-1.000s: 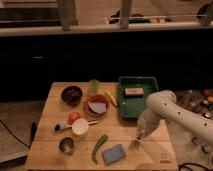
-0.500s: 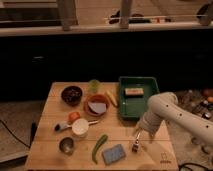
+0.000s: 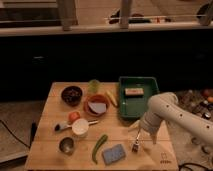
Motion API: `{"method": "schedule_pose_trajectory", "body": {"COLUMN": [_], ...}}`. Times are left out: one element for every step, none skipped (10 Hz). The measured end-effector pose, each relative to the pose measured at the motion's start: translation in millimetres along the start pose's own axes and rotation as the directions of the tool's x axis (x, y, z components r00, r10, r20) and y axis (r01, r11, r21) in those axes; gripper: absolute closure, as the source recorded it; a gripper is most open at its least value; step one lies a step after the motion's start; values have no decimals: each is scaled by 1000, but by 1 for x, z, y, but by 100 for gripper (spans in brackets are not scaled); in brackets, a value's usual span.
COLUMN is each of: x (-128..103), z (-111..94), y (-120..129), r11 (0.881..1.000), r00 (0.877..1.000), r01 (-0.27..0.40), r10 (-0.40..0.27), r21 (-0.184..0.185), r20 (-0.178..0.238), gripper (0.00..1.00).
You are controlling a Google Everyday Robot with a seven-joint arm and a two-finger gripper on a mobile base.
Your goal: Place fork in table surface
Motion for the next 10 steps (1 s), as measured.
{"method": "schedule_pose_trajectory", "body": {"x": [0,0,-1,-1,-1,-1,-1,-1,-1,-1], "z": [-1,-2,-4,-6,-8,-9,-9,-9,-9,-9], "y": [-1,-1,-1,-2,-2,-2,-2,-1,-1,-2], "r11": [1000,1000,1000,1000,1000,1000,1000,1000,1000,1000], "r00": [1000,1000,1000,1000,1000,1000,1000,1000,1000,1000], "r01": [3,7,10,13,15,17,16,15,16,17], "r10": [-3,-7,-10,-13,-15,-17,-16,-15,-16,-17], "r21": [3,4,6,8,9,11,12,12,12,12], "r20": [-3,-5,-7,-9,-11,-12,-13,-13,-13,-13], "gripper": [20,20,20,20,20,20,20,20,20,20]}}
